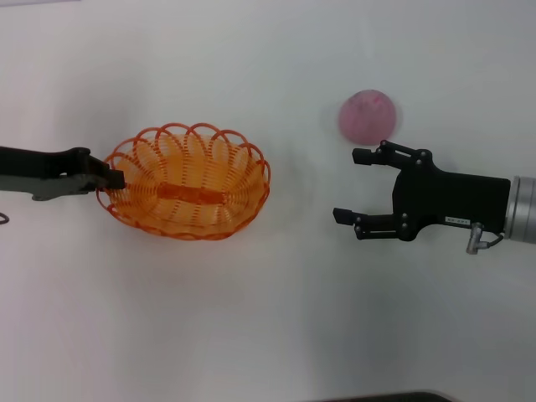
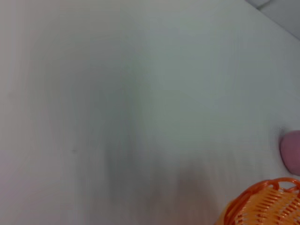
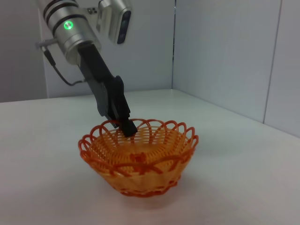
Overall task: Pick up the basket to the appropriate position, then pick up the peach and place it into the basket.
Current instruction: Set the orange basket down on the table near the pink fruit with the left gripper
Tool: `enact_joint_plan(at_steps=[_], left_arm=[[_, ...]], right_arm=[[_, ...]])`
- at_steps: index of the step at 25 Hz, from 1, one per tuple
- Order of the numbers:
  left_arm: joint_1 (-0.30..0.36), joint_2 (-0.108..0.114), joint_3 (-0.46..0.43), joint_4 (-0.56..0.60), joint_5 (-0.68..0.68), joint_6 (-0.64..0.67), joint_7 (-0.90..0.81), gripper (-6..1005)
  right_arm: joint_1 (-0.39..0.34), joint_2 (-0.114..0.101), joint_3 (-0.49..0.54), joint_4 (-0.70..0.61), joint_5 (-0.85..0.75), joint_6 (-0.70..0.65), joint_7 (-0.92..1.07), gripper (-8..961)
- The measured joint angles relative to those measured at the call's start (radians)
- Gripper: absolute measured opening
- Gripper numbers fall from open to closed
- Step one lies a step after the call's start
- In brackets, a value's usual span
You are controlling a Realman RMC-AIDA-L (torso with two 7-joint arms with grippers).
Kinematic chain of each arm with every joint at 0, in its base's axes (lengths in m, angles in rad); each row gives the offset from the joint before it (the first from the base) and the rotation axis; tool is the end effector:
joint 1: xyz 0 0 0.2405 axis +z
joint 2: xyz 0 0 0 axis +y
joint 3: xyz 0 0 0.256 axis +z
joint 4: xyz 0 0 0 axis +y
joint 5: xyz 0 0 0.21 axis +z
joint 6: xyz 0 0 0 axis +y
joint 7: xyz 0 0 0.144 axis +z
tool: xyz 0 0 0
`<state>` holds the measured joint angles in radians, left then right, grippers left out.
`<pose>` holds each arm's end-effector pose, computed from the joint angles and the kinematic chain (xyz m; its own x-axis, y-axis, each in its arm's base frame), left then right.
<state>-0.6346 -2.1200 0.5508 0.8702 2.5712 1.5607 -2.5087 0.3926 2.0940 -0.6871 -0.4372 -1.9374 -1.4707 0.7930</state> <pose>-0.2807 0.3432 0.0133 0.1325 0.9618 0.2394 0.9908 -0.1214 -0.0606 0.3118 0.2743 -0.0409 0.8795 -0.0994 -0.4655 -0.2791 -0.8998 -0.3353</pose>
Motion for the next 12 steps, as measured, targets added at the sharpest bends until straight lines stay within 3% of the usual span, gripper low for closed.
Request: enact_joint_plan(at_steps=[7, 12], left_arm=[[0.044, -0.051, 0.007, 0.059, -0.023, -0.026, -0.015, 70], [0.098, -0.053, 0.076, 0.019, -0.163, -0.111, -0.020, 70]], right_arm=[[0.000, 0.001, 0.000, 0.011, 0.000, 0.000, 0.000, 946], [-0.002, 0.002, 0.000, 0.012, 0.000, 0.001, 0.000, 946]])
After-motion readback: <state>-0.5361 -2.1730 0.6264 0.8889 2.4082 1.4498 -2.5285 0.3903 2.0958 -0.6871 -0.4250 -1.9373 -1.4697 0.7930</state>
